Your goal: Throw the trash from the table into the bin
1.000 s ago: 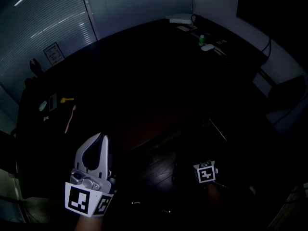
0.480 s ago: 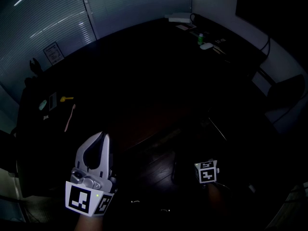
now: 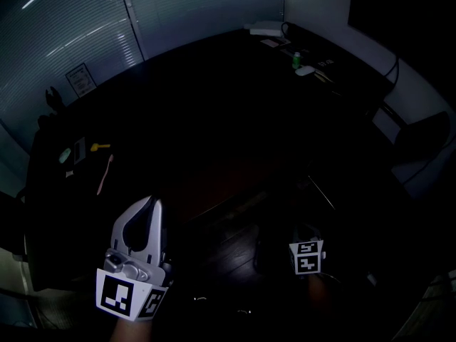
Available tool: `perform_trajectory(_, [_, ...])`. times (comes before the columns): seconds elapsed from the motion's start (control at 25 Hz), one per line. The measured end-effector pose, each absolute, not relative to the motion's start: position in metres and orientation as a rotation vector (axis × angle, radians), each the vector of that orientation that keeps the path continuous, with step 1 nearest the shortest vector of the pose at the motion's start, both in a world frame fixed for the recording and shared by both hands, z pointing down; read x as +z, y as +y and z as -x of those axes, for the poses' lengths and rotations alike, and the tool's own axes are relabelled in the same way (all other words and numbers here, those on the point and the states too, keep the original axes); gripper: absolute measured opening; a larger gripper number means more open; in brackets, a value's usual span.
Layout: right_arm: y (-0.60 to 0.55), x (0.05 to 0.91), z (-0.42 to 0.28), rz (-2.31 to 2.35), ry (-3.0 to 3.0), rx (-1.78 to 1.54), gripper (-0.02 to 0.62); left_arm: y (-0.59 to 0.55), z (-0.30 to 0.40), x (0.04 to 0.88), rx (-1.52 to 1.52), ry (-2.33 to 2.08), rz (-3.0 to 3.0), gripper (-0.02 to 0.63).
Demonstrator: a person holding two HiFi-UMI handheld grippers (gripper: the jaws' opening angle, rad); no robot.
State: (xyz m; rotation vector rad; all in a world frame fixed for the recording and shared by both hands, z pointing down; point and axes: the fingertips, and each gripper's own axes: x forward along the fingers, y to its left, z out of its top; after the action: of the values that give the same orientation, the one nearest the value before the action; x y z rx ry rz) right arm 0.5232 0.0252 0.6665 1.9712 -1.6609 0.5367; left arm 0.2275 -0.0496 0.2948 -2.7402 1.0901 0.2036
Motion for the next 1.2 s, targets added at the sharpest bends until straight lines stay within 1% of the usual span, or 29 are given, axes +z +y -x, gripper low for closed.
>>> perform_trajectory(0.28, [0.023, 0.616, -0.524, -2.082, -1.720, 0.450, 0.006, -0.046, -0.222, 0.286, 0.207, 1.116, 2.730, 0.000])
perform_trajectory(0.48, [0.021, 0.522, -0.505, -2.203, -1.823, 0.213, 0.006, -0.046, -0.206, 0.284, 0.195, 1.176, 2.723, 0.000])
perform_trajectory(0.68, [0.027, 0.386, -0.461, -2.335, -1.973, -0.090, 0.006, -0.045, -0.180, 0.275, 0.226, 1.280, 2.717, 0.000])
perform_trajectory(0.84, [0.032, 0.307, -0.422, -2.362, -2.077, -0.284, 0.006, -0.041, -0.158, 0.259, 0.252, 1.331, 2.674, 0.000])
perform_trajectory(1.04, [0.018, 0.259, -0.366, -2.270, -2.246, -0.406, 0.006, -0.034, -0.112, 0.248, 0.255, 1.465, 2.596, 0.000])
perform_trajectory(1.2, [-0.001, 0.239, -0.300, -2.118, -2.424, -0.485, 0.006, -0.026, -0.051, 0.248, 0.244, 1.619, 2.500, 0.000])
